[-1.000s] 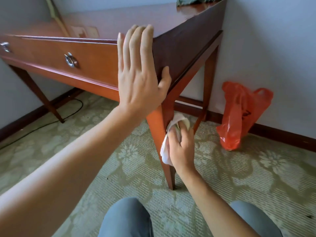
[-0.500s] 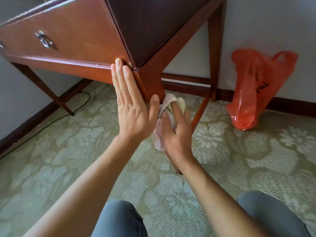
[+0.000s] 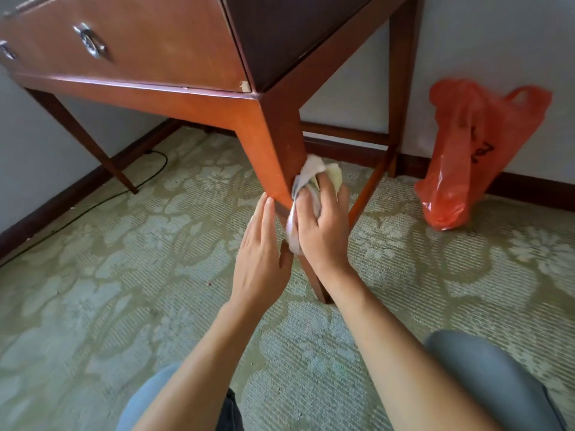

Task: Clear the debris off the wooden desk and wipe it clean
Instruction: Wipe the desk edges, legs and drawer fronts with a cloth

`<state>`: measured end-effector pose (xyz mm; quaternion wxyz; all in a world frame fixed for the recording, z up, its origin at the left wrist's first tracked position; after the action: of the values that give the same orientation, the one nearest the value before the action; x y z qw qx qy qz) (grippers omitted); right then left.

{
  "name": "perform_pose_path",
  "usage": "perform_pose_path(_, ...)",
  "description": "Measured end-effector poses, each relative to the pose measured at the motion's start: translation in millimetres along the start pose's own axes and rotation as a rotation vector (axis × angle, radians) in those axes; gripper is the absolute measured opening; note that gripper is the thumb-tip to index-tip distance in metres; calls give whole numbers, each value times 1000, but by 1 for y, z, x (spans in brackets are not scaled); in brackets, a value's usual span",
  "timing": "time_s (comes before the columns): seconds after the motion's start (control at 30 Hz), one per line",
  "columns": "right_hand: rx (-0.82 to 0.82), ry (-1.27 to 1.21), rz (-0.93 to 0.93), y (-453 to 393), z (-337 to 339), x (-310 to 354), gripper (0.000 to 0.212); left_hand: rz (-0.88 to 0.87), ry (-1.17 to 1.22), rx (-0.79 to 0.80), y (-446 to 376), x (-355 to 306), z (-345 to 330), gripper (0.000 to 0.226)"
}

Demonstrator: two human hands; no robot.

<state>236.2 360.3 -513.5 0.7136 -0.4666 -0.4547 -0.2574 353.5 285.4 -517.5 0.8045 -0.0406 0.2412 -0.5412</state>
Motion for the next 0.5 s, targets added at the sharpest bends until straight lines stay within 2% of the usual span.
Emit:
perform_pose_path(0.13,146,-32,-229,23,-1,-41,36,-11,48,24,4,-4,-4,80)
perform_pose_path(0.23,152,-28,-176,14,5,-27,25,-52,86,55,9,-8,-7,83)
perform_pose_path(0.3,188,-103,-202,-14,11,-20,21,22,231,40,1,-8,-3,86)
perform_pose_path(0.4,394,-228,-368,-35,20,-18,46,185,471,70,-7,-9,1,95)
perform_pose_path(0.5,397,-188,-291,-28,19,-21,37,205,492,82,-7,-14,-3,104)
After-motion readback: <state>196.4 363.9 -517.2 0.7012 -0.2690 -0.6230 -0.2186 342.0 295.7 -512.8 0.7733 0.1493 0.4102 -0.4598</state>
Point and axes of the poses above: each hand's wrist, its own y-axis away from the middle knuckle, its own z-axis out of the back of the hand, x = y × z, the point moved 5 cm from there along -y, towards the middle knuckle, and after that the axes turned 10 degrees about x, right-handed, at the moved point
